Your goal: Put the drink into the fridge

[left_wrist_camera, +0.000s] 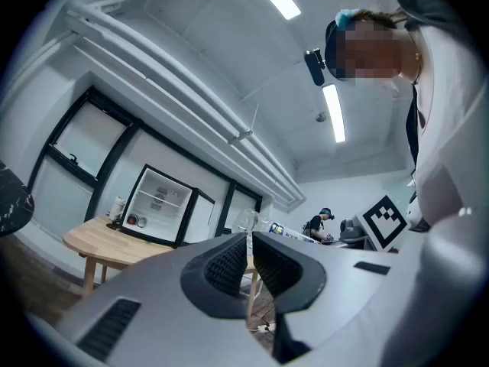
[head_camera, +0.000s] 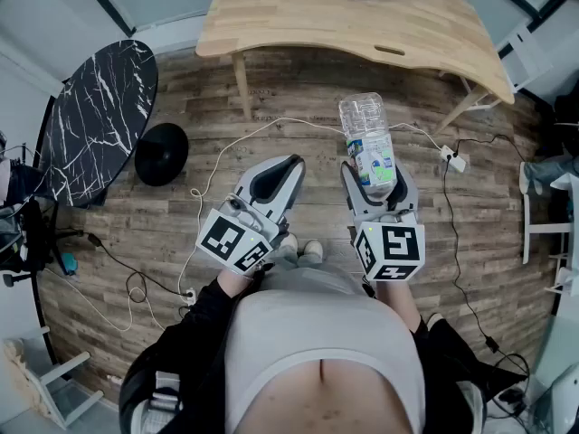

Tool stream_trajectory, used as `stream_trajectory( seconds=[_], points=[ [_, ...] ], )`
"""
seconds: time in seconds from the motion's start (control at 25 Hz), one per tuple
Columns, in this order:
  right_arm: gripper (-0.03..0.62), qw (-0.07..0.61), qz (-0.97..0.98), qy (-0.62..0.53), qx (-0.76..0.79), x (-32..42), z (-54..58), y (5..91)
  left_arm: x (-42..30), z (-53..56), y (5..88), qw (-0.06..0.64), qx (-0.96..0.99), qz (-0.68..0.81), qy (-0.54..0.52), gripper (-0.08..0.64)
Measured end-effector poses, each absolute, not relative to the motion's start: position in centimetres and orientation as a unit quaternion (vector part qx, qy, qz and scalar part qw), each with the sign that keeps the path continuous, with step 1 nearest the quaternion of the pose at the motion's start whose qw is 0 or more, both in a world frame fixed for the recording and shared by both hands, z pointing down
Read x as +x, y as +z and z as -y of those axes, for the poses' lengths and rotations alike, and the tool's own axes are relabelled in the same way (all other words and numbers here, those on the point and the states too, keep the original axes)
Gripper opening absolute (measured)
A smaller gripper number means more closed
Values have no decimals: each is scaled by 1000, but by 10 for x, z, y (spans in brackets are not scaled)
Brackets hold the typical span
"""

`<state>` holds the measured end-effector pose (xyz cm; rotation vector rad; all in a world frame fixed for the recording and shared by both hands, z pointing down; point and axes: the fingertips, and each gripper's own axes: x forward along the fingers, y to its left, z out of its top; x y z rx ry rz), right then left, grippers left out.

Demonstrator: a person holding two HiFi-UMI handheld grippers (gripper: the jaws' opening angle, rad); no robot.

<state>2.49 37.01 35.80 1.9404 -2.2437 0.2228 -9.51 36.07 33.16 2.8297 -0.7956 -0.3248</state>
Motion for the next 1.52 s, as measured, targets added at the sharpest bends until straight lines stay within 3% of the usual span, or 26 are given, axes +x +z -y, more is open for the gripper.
stream_trajectory(
  seconds=[1.52],
  points=[
    [342, 68, 749, 105, 651, -3, -358, 367, -118, -345, 333, 81, 957, 258, -107, 29]
  ],
)
